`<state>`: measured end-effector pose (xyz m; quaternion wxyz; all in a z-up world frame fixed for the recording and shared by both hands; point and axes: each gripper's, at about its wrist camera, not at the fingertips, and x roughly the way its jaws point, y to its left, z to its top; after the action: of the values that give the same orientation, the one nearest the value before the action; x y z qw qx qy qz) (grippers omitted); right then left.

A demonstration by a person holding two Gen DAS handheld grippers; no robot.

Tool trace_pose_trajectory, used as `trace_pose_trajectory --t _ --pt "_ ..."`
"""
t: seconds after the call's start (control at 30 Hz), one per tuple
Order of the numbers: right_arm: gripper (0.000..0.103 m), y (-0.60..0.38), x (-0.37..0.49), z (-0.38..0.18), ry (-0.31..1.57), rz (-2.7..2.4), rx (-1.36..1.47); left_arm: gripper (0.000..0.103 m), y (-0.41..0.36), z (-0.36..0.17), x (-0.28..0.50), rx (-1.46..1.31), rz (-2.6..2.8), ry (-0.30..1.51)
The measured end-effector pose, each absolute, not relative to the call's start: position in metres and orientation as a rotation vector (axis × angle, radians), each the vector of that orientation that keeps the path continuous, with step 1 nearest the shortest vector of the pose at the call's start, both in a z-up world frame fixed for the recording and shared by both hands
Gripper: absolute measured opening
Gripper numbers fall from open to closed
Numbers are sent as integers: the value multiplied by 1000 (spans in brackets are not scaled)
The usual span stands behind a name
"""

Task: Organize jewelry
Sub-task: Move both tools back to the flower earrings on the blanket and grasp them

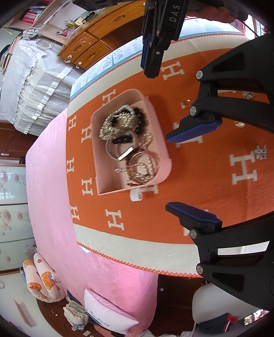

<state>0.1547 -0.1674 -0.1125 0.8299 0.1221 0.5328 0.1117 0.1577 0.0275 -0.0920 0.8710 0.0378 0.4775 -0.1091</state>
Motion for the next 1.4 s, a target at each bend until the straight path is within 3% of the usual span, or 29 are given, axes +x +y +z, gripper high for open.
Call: trace_pose_trajectory --t 0.8,1.4 --pt "33 -149 39 -153 1236 372 169 56 47 -122 39 -13 -275 1123" --pt "33 -122 13 -187 1252 406 59 56 40 -166 45 -17 -207 1204"
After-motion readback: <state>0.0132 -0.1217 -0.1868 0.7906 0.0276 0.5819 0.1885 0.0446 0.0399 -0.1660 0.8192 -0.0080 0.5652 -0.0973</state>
